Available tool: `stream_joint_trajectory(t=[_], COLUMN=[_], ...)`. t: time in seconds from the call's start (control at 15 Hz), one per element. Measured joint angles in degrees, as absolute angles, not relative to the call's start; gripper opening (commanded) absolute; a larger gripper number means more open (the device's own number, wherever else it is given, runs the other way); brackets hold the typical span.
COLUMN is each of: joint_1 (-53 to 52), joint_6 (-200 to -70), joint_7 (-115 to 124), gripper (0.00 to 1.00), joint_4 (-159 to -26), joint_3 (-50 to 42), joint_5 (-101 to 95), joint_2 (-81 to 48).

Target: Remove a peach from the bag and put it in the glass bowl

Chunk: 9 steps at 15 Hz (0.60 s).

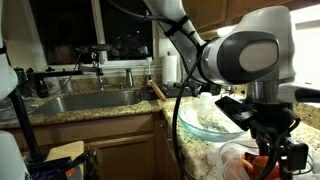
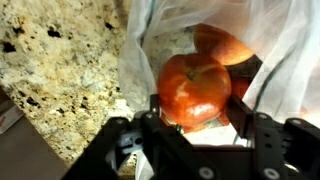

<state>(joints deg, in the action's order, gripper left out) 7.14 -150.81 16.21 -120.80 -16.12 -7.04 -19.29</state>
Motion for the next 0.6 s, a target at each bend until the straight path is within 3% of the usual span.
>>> stream_joint_trajectory(t=[0.6], joint_1=[6.7], joint_6=[-150.9], joint_7=[16.3], gripper=[0.43], joint_4=[-120.9], joint_3=[-16.1], joint_5=[-7.9], joint_2=[-18.2])
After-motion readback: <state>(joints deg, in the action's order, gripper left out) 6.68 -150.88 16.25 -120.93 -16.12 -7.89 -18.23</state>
